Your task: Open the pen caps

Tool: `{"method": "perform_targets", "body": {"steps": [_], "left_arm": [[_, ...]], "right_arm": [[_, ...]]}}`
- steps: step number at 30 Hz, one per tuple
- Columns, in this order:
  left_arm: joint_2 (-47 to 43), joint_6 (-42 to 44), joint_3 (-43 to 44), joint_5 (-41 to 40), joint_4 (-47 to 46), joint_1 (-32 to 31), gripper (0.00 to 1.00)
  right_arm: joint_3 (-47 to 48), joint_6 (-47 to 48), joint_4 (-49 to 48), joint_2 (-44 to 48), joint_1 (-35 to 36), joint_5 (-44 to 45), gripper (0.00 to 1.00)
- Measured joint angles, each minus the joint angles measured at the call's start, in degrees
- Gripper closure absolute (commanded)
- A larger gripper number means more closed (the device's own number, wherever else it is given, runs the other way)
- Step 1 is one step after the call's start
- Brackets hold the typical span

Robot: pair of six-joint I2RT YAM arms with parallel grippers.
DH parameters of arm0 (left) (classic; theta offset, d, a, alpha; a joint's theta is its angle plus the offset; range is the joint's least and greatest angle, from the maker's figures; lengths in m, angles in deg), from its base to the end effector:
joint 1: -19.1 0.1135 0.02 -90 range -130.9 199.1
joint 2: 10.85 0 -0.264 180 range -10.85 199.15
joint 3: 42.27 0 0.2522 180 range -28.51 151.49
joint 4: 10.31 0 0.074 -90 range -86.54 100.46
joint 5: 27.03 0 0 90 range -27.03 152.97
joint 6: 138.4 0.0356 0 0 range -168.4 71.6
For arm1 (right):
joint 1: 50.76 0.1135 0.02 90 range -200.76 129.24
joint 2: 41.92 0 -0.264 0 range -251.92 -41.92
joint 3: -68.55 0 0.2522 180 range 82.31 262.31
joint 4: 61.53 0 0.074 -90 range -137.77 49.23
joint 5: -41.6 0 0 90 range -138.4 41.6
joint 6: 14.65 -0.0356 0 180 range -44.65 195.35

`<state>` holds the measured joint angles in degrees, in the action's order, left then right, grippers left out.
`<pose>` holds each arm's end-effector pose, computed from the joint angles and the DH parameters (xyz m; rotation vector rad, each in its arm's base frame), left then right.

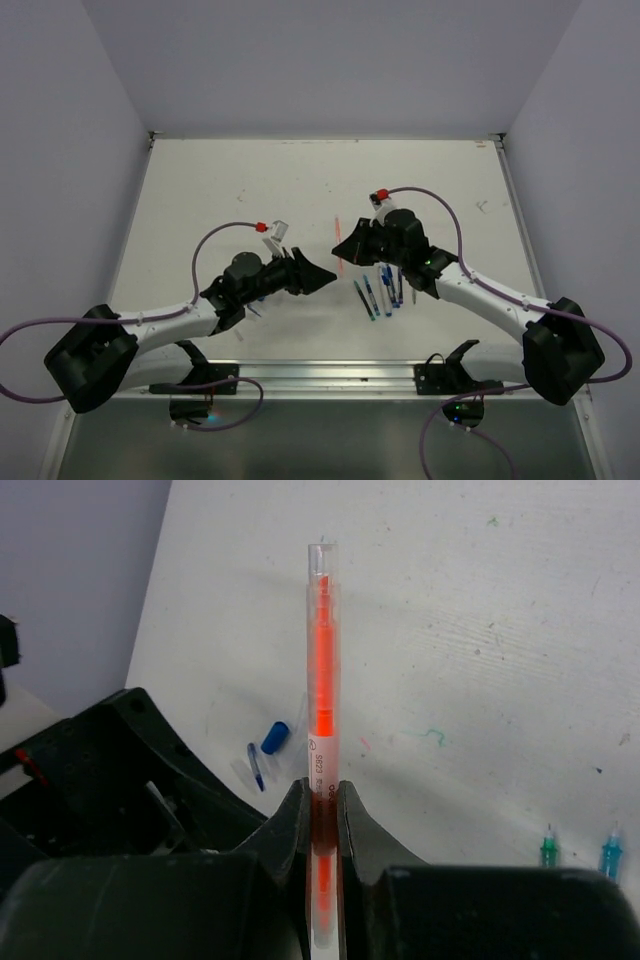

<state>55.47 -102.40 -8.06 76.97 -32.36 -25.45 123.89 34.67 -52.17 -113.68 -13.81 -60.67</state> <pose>0.1610 -0.1706 0.2023 0.0399 1.9849 -1.4127 0.2170 0.1727 0.2456 -0.0759 2.1798 1.0383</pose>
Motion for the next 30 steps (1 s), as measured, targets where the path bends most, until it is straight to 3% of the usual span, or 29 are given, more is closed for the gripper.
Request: {"method": "perform_targets", "body": {"steps": [12, 19, 22, 24, 27, 28, 30], "left_arm": [[8.4, -1.0, 1.6, 0.8, -5.6, -1.2, 0.35], [10.0, -1.1, 3.8, 0.9, -7.2, -1.4, 0.43], [10.8, -1.4, 4.2, 0.9, -7.5, -1.4, 0.52], [11.3, -1.8, 4.3, 0.8, -7.5, -1.4, 0.7], [11.9, -2.3, 4.6, 1.2, -7.8, -1.5, 0.86], [11.9, -2.4, 4.8, 1.2, -8.1, -1.6, 0.98], [12.0, -2.8, 4.9, 1.0, -7.9, -1.7, 1.0]], "right_arm": [[-0.6, -4.9, -6.1, 0.0, 0.0, -3.8, 1.0], [-1.0, -6.2, -7.9, -0.2, 0.0, -4.5, 1.0], [-1.4, -6.5, -8.6, -0.2, 0.0, -5.2, 1.0], [-1.6, -6.7, -8.7, -0.2, 0.0, -5.3, 1.0], [-1.8, -6.7, -8.9, -0.3, 0.0, -5.2, 1.0], [-1.9, -6.8, -9.0, -0.3, 0.0, -5.3, 1.0], [-2.1, -6.6, -9.5, -0.2, -0.2, -5.2, 1.0]]}}
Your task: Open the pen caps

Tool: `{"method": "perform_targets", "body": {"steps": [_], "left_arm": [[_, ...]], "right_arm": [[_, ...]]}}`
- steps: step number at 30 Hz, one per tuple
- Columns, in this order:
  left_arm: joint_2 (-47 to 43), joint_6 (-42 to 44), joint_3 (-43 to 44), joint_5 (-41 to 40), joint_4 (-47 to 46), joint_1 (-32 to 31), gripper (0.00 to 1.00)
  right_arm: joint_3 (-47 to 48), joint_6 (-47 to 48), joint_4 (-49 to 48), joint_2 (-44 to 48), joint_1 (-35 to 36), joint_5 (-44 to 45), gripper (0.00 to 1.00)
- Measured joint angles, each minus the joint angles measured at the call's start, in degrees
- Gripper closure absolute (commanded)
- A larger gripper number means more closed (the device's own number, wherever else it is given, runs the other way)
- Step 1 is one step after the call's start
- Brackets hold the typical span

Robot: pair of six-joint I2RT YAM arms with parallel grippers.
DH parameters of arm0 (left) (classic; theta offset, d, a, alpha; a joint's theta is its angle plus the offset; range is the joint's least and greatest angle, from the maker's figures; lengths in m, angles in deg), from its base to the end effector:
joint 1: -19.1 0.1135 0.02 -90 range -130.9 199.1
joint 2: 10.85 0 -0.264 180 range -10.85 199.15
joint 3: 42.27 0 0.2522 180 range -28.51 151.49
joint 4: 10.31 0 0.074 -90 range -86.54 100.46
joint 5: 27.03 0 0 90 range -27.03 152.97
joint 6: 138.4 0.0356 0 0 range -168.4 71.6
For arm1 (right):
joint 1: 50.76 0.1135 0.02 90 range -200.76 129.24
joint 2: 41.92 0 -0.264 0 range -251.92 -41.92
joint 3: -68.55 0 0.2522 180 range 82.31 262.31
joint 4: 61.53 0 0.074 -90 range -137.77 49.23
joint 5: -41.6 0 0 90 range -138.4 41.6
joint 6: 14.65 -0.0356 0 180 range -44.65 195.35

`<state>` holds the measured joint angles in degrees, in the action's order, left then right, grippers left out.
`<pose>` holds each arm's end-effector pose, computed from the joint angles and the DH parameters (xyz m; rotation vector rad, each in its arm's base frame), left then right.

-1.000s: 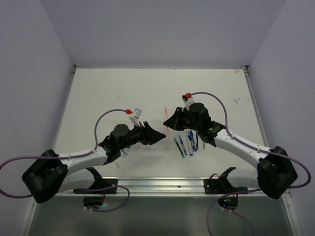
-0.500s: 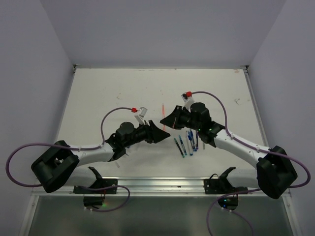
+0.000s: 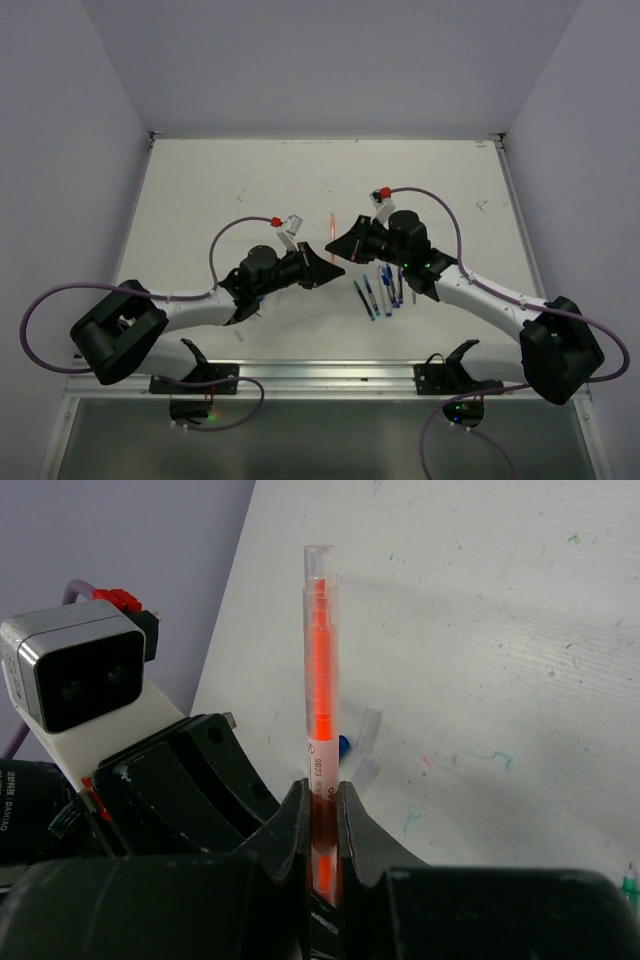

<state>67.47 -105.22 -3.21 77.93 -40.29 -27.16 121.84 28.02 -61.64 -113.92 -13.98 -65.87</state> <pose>0.1792 -0.2006 0.1950 0.0379 1.9960 -1.4824 0.2176 0.1760 0.2492 -0.0375 2.0958 1.2405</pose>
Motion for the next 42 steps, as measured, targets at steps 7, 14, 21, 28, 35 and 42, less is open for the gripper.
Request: {"method": "perform_targets", "body": {"steps": [7, 14, 21, 28, 35, 42], "left_arm": [[0.2, -0.3, -0.3, -0.1, 0.0, 0.0, 1.0], [0.2, -0.7, -3.3, 0.0, -4.0, 0.1, 1.0], [-1.1, -0.7, -6.1, -0.2, -6.6, 0.0, 1.0], [-8.1, -0.3, -11.9, 0.0, -5.1, -0.1, 1.0], [-12.9, 0.5, -14.8, -0.2, 1.4, -0.2, 1.0], [-18.4, 2.9, -12.6, -5.6, 13.5, -0.2, 1.0]], "right_arm": [[-1.8, -0.7, -2.5, 0.2, 0.2, 1.7, 1.0], [-2.5, -2.1, -2.9, 0.2, 1.5, 4.2, 1.0], [-2.4, -3.5, -1.7, 0.4, 1.4, 3.6, 1.0], [1.5, -4.0, -1.1, -1.4, -4.0, 3.3, 1.0], [4.9, -2.5, -0.9, -5.5, -11.0, 9.4, 1.0], [6.0, 4.0, 6.3, -6.5, -10.5, 8.3, 1.0]]}}
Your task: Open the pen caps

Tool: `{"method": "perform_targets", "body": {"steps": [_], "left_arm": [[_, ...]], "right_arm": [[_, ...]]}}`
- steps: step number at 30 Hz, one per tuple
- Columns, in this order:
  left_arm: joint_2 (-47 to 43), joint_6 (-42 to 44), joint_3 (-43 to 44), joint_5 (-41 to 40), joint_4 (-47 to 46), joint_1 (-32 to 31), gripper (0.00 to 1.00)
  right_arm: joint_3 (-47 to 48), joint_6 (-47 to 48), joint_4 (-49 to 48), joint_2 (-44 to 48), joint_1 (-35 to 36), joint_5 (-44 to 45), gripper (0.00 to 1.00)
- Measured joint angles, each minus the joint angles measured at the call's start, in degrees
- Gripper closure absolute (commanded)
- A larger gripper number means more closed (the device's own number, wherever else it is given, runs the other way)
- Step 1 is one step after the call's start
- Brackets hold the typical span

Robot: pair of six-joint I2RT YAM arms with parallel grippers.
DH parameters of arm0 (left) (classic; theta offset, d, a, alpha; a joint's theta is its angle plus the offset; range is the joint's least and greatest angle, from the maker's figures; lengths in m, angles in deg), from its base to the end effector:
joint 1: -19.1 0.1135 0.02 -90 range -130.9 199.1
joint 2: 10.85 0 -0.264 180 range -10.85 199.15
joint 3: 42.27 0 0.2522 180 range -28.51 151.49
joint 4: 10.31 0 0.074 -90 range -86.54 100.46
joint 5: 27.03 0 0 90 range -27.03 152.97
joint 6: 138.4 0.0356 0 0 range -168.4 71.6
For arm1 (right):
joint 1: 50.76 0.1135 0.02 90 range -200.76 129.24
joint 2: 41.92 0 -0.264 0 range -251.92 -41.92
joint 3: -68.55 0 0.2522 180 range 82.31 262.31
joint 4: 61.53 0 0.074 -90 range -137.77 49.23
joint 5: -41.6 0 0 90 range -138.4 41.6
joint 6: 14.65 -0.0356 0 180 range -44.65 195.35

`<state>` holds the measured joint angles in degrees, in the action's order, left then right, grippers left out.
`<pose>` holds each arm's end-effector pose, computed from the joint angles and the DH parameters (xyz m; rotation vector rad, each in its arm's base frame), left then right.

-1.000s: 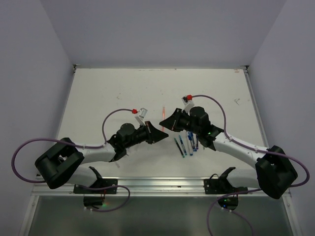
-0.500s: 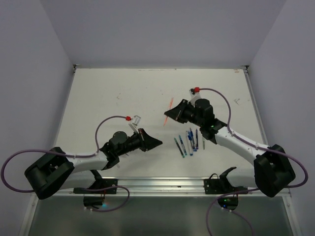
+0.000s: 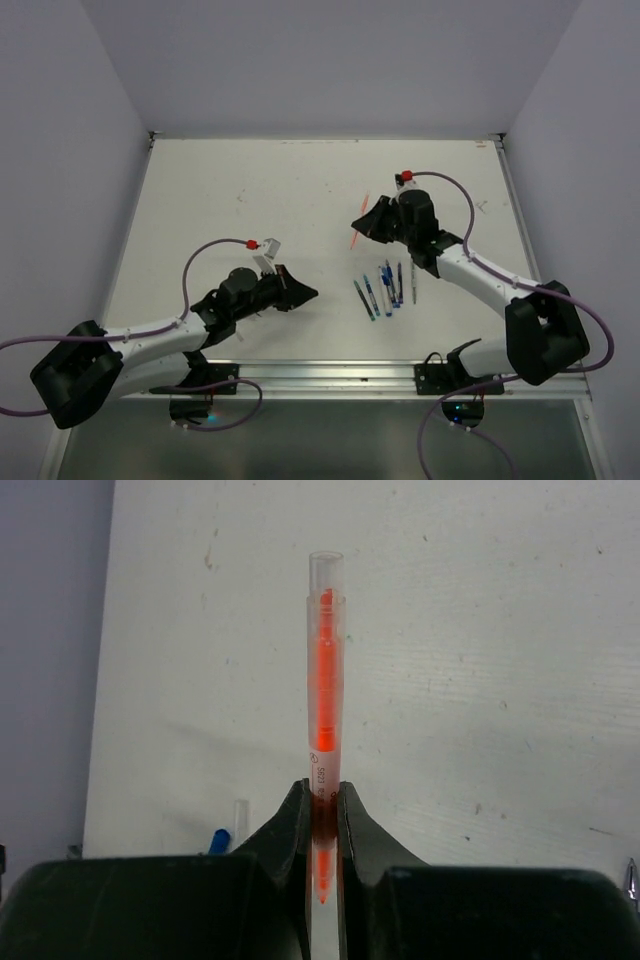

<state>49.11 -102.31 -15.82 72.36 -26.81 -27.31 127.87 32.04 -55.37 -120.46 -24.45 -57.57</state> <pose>0.1354 -0.1507 0.1709 -0.0100 2.1002 -1.3012 0.2703 0.1400 0.2424 0.2082 2.1249 0.9102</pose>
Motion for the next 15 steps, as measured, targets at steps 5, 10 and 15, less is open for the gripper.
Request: {"method": "perform_targets", "body": {"steps": [5, 10, 15], "left_arm": [[-1.6, 2.5, 3.2, -4.0, 6.5, 0.4, 1.0], [-5.4, 3.2, 3.5, -6.9, 11.2, 1.7, 1.0], [-7.2, 3.8, 5.2, -11.0, 16.5, 1.8, 1.0]], "right_arm": [[-2.3, 4.3, 4.8, 2.6, 0.0, -0.1, 1.0], [-3.9, 7.7, 8.4, 5.6, 0.3, -2.6, 1.0], [-3.9, 10.4, 11.8, 5.7, 2.7, -3.9, 1.0]]}}
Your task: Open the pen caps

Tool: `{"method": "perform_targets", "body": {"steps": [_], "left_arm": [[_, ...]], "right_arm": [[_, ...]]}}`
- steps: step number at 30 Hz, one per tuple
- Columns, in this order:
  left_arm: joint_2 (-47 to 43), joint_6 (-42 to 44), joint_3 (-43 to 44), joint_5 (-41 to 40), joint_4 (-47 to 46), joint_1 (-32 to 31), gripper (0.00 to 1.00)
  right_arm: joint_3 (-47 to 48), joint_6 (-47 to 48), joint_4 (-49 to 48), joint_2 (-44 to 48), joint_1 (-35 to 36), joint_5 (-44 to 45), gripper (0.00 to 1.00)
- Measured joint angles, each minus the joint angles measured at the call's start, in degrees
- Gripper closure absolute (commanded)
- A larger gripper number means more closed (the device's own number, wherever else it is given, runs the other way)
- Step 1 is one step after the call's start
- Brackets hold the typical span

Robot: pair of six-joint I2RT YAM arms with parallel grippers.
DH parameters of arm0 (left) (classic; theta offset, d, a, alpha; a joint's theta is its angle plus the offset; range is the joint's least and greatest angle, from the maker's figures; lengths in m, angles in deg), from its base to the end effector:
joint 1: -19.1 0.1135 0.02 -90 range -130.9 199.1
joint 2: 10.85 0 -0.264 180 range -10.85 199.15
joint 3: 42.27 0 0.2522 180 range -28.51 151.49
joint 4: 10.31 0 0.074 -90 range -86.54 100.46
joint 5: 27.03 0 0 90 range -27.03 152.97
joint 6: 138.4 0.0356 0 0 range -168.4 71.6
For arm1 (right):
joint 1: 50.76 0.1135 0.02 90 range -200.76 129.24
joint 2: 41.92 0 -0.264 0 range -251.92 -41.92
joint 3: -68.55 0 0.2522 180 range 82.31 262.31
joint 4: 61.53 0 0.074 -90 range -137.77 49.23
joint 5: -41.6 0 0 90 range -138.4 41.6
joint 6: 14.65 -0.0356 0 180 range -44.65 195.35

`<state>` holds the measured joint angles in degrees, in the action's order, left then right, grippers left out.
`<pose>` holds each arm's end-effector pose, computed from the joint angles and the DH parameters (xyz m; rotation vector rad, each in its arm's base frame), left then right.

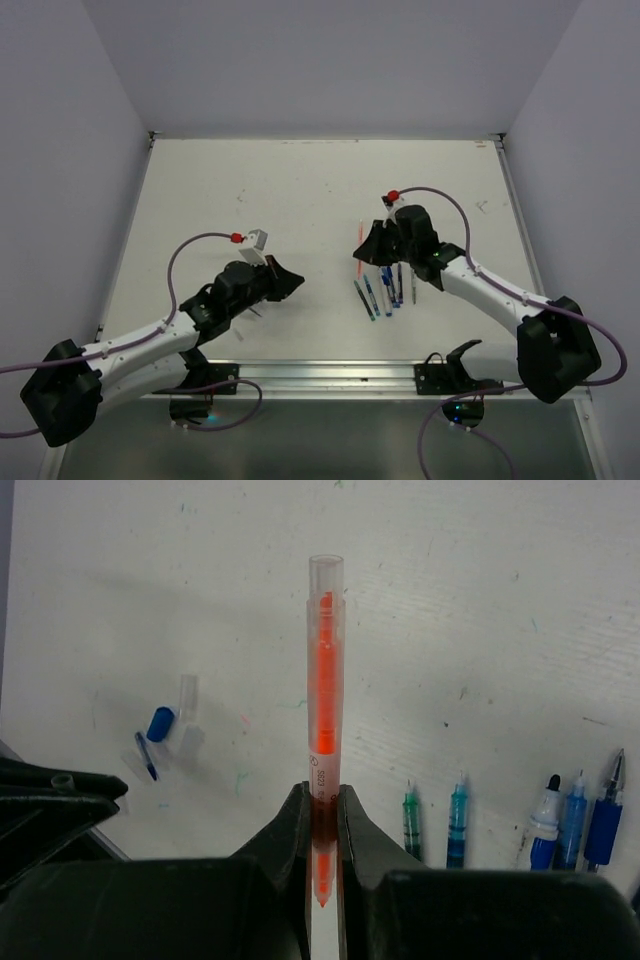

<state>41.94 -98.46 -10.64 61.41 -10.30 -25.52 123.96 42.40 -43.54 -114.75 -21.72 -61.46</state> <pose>0.1414 -0.1382 0.1931 -0.1190 2.0920 -1.0363 0.2333 0.1387 0.2273 -0.0573 2.3030 0.8368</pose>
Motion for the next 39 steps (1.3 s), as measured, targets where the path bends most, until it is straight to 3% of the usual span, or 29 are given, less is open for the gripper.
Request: {"method": "perform_targets", "body": {"steps": [9, 24, 34, 39], "left_arm": [[0.3, 0.0, 2.5, -5.3, 6.9, 0.8, 1.0], [16.2, 1.7, 9.7, -5.7, 10.3, 4.5, 1.0], [22.7, 2.9, 15.1, -8.2, 15.8, 4.9, 1.0], [24.7, 3.2, 16.5, -11.3, 20.3, 4.9, 1.0]], "right_arm": [[-0.1, 2.6, 5.7, -3.3, 7.8, 0.2, 1.0], [-2.4, 3.5, 13.4, -10.4, 10.0, 5.7, 1.0], [-2.2, 3.2, 13.6, -10.3, 11.2, 8.3, 0.79], [-1.9, 3.2, 13.7, -9.9, 11.4, 9.3, 0.55]]}}
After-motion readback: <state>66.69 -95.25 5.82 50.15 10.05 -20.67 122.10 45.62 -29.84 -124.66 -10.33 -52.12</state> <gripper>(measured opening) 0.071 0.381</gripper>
